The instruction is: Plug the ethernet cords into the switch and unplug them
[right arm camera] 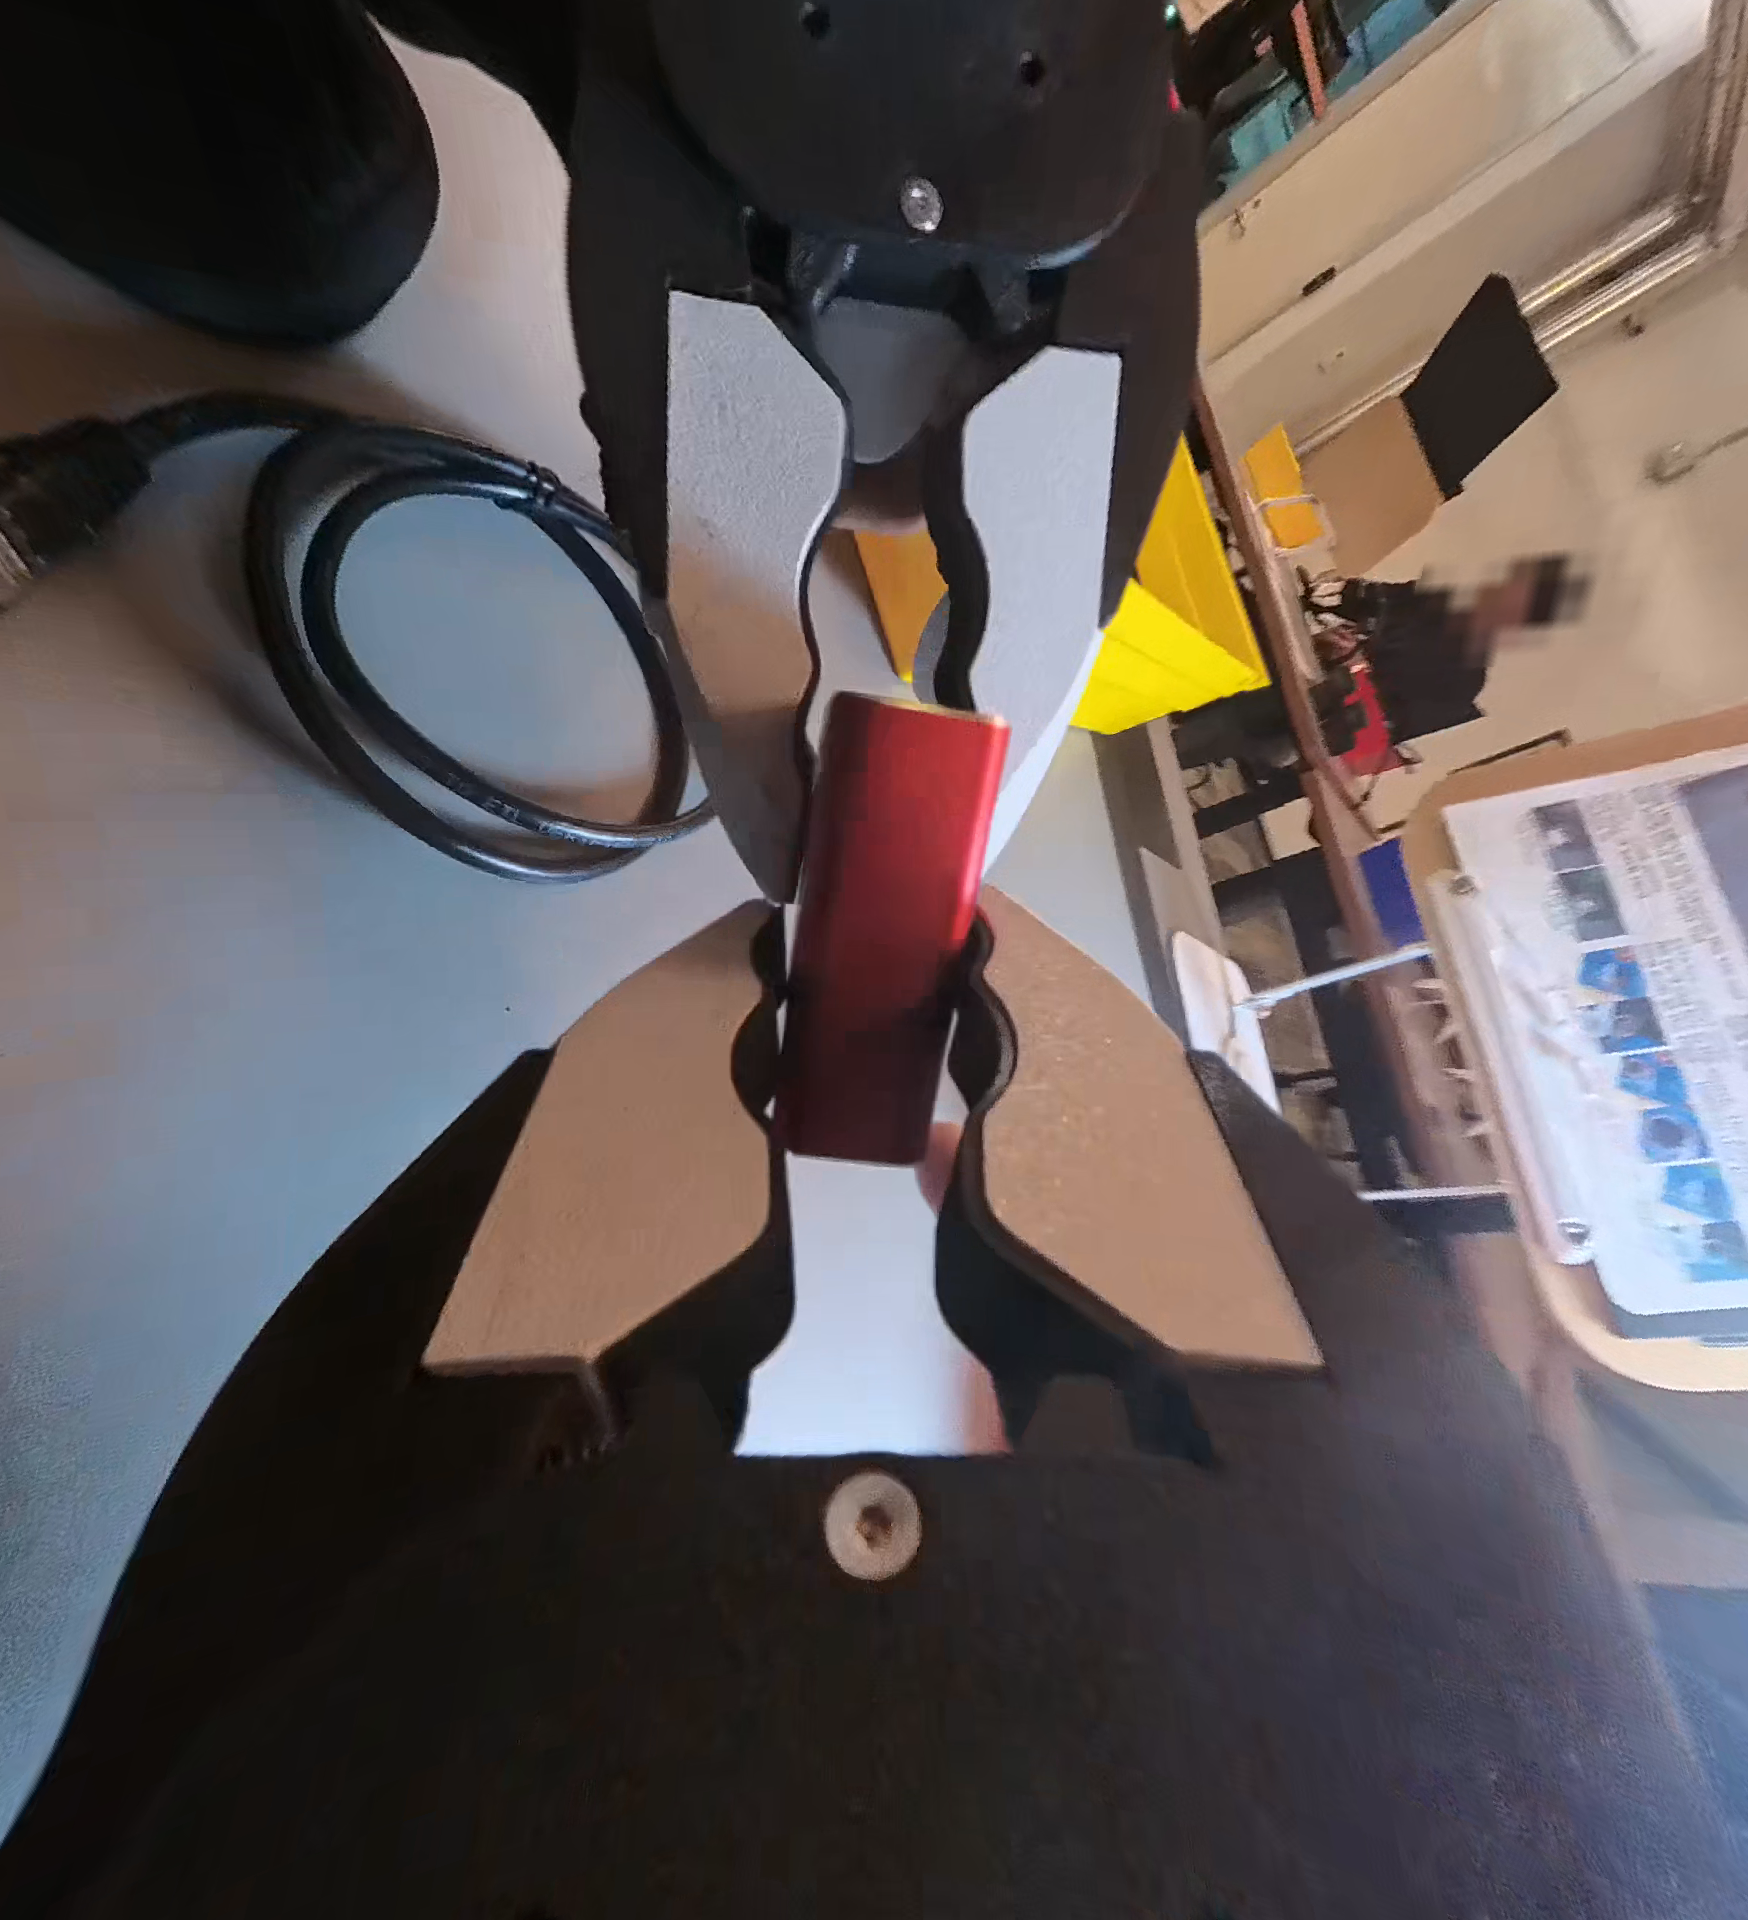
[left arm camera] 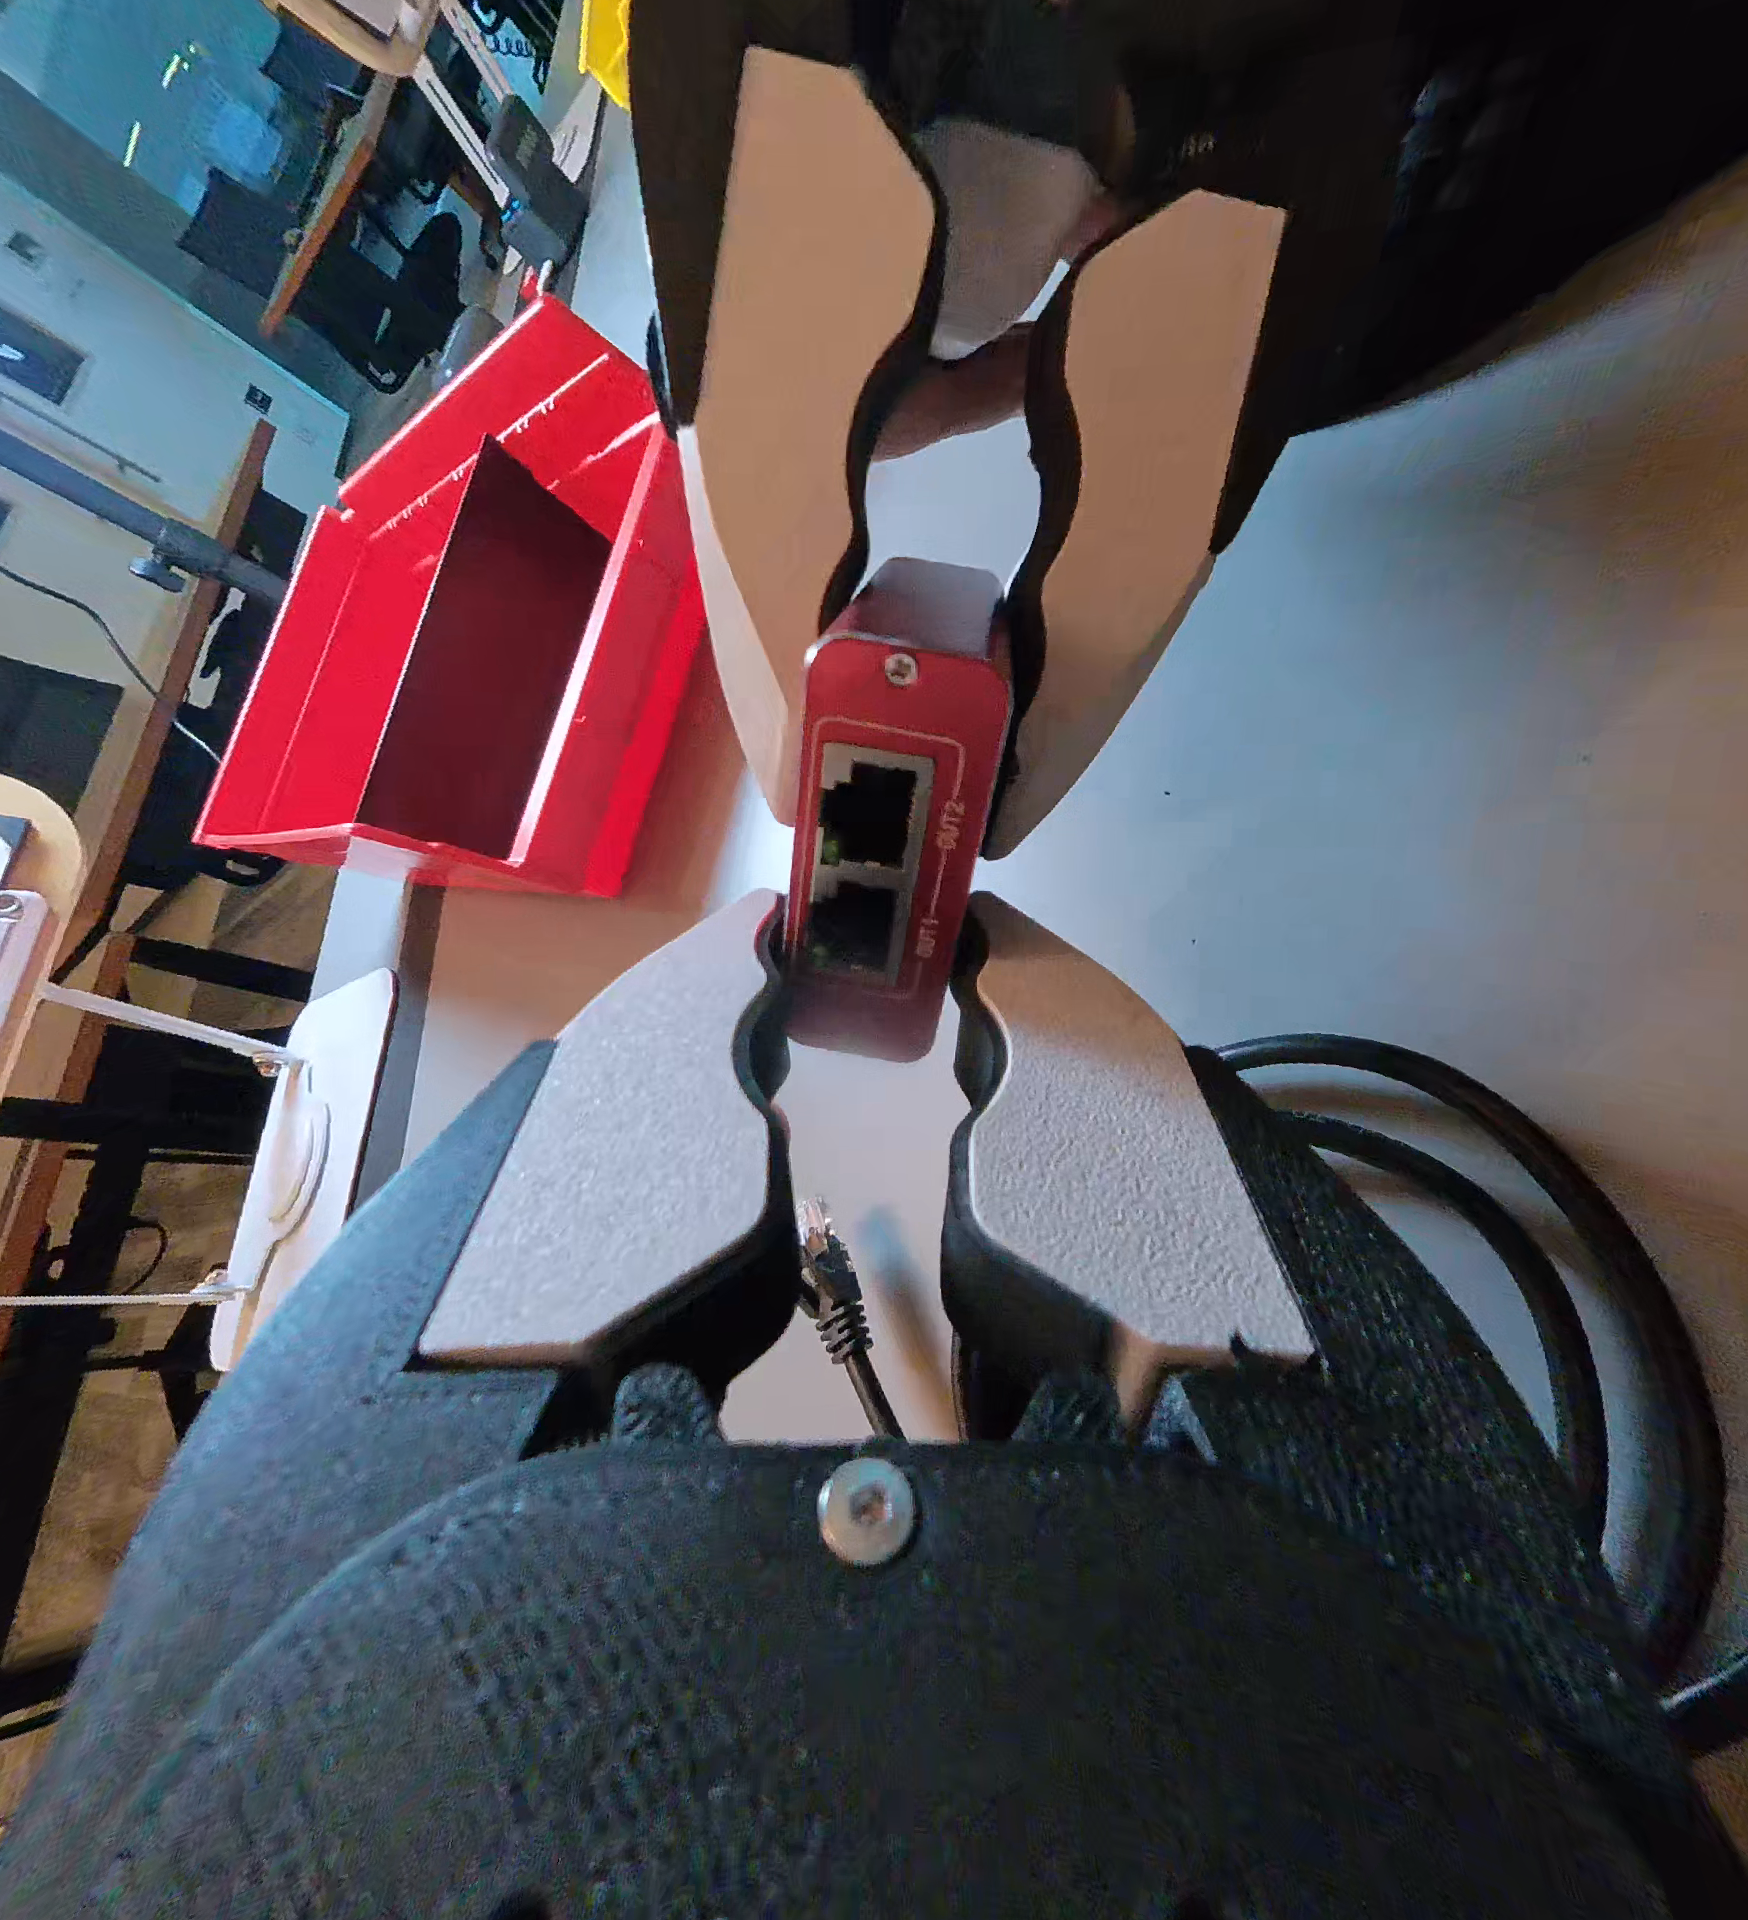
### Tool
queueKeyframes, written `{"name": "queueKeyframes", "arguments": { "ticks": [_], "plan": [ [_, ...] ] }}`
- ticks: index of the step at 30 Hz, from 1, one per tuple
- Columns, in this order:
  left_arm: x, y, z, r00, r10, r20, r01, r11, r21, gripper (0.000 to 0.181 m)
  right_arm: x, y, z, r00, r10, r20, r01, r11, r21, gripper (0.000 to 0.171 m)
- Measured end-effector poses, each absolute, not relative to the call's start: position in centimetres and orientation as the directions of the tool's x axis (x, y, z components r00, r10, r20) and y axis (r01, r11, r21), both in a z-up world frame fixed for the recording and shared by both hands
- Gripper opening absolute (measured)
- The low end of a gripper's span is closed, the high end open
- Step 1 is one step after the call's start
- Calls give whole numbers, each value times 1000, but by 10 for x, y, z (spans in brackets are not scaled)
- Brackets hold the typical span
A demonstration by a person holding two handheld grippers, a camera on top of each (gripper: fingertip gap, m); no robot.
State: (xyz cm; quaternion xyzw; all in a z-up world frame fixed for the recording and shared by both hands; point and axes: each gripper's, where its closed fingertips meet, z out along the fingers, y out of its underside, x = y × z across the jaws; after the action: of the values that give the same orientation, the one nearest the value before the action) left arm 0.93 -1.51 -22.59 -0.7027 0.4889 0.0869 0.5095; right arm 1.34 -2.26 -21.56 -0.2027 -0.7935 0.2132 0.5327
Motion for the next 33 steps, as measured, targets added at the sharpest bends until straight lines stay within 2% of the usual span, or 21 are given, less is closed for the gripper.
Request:
{"name": "queueKeyframes", "arguments": {
  "ticks": [2, 5, 8, 11, 15, 16, 18, 21, 23, 26, 33],
  "plan": [
    [7, -12, -227, 539, -589, -602, -760, -32, -649, 29, 12, -20, -215, -324, 505, 800, 122, 861, -494, 28],
    [-9, -8, -227, 701, -574, -424, -616, -186, -766, 38, 9, -7, -213, -281, 486, 828, 176, 874, -453, 28],
    [-51, -6, -222, 852, -463, -245, -428, -344, -836, 38, 11, 15, -204, -214, 518, 828, 181, 854, -488, 28],
    [-76, -13, -246, 916, -395, -62, -284, -533, -797, 39, 13, 36, -199, -147, 522, 840, 182, 849, -496, 28],
    [-84, -19, -287, 918, -390, -67, -334, -672, -661, 34, 13, 41, -200, -134, 506, 852, 133, 861, -491, 28],
    [-86, -19, -293, 919, -388, -74, -341, -686, -643, 31, 13, 41, -201, -136, 501, 855, 125, 864, -487, 27],
    [-86, -18, -297, 924, -379, -59, -326, -695, -641, 11, 13, 40, -203, -145, 490, 859, 115, 871, -477, 27],
    [-86, -16, -286, 921, -383, -63, -324, -668, -671, 11, 14, 41, -204, -143, 478, 867, 105, 878, -467, 27],
    [-76, -17, -270, 919, -394, 3, -275, -648, -710, 11, 13, 43, -205, -140, 452, 881, 99, 892, -442, 28],
    [-56, -19, -252, 902, -421, 91, -227, -643, -731, 11, 6, 49, -212, -156, 370, 916, 109, 928, -357, 27],
    [-38, -17, -261, 899, -410, 158, -217, -726, -652, 11, -20, 46, -251, -257, 143, 956, 89, 988, -124, 27]
  ]
}}
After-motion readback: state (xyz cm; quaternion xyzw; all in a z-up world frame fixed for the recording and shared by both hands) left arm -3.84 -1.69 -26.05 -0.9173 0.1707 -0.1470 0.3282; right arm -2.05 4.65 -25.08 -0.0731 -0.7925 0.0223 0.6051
